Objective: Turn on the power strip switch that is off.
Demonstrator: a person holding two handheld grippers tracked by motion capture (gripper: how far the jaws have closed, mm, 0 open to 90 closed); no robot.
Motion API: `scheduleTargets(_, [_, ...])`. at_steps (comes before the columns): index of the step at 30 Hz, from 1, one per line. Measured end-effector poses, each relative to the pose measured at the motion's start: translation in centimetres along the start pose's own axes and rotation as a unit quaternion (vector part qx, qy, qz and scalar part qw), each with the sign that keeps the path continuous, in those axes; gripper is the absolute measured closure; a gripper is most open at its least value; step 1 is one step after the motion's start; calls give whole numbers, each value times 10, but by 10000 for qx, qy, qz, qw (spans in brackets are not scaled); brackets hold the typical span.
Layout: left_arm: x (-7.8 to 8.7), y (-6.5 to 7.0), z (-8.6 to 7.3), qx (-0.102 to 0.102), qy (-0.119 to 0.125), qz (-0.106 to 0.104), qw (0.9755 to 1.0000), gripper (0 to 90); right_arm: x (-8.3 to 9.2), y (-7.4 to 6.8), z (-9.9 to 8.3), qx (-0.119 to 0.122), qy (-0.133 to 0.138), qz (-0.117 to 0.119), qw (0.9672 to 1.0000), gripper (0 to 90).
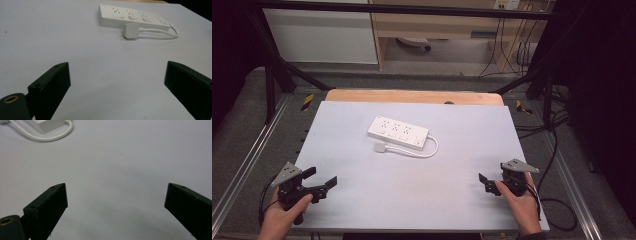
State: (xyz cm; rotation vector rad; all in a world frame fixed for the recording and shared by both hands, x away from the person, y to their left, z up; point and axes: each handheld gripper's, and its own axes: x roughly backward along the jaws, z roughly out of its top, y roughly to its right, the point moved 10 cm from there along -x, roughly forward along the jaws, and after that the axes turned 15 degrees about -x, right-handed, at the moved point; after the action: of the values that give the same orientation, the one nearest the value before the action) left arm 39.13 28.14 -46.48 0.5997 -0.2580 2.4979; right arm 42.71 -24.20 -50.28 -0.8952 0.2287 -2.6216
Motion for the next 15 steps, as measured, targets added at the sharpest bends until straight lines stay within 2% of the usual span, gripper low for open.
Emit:
scheduleTargets(8, [-10,-2,16,-55,-132,-54,9999,72,-2,-3,-1,55,-40,19,10000,51])
scheduleTargets(15, [-17,-14,29,-15,-183,1,9998,75,-2,-4,-1,115,-25,51,9999,51])
